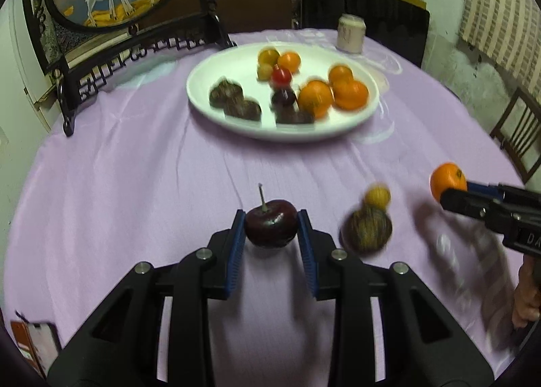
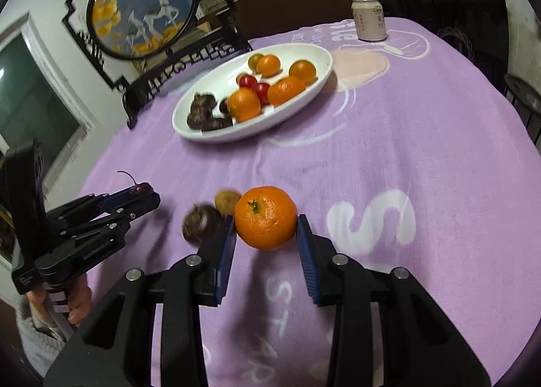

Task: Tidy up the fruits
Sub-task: 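Grasp the tangerine with the right tool while the left tool holds the cherry, then carry the cherry and tangerine over the white plate and open both tools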

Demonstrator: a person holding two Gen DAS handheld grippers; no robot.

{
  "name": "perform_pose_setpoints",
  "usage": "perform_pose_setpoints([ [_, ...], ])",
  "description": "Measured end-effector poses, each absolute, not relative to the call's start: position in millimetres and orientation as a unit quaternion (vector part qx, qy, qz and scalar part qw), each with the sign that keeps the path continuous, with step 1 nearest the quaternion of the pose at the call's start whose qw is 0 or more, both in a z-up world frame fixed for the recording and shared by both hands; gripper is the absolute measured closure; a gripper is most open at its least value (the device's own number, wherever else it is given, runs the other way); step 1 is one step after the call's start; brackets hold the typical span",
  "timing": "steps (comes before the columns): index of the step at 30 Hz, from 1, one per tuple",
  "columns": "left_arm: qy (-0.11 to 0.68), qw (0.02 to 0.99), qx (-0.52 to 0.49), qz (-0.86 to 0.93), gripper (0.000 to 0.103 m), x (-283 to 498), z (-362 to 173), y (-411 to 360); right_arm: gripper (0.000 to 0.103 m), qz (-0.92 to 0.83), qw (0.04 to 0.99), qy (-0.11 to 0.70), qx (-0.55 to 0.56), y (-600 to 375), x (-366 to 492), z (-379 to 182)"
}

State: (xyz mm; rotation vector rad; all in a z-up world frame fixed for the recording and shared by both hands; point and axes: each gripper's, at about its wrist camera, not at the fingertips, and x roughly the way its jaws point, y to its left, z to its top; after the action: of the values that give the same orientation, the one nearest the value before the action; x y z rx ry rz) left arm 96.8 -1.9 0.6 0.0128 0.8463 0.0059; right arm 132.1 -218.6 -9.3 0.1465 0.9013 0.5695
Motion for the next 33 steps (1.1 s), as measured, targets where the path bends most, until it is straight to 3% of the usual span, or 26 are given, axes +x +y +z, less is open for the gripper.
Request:
perform_pose_setpoints([
  [8, 0.372, 0.928, -0.016, 0.022, 0.072, 171, 46, 13, 0.067, 0.272, 0.867, 0.408, 0.089, -193, 191, 37],
  [17, 0.383, 0.923, -0.016, 0.033, 0.072, 231, 24, 16, 0.067, 0.246, 0.867, 0.419, 0.112, -164, 274, 26],
  [19, 0.385, 0.922, -0.015, 0.039, 0.065, 235, 18, 17, 0.065, 0.25, 0.862, 0.425, 0.117, -158, 285, 18],
  [20, 0.385, 0.922, -0.015, 0.043, 0.049, 236, 15, 18, 0.061, 0.246, 0.858, 0.432, 0.132, -159, 291, 14],
  [21, 0.382, 0.923, -0.015, 0.043, 0.043, 236, 13, 19, 0.059, 0.244, 0.853, 0.436, 0.151, -163, 295, 11],
  [29, 0.377, 0.924, -0.041, 0.049, 0.043, 225, 21, 30, 0.058, 0.259, 0.846, 0.427, 0.185, -178, 287, 25],
  [33, 0.379, 0.923, -0.04, 0.054, 0.04, 212, 25, 28, 0.049, 0.257, 0.85, 0.424, 0.18, -187, 265, 31],
])
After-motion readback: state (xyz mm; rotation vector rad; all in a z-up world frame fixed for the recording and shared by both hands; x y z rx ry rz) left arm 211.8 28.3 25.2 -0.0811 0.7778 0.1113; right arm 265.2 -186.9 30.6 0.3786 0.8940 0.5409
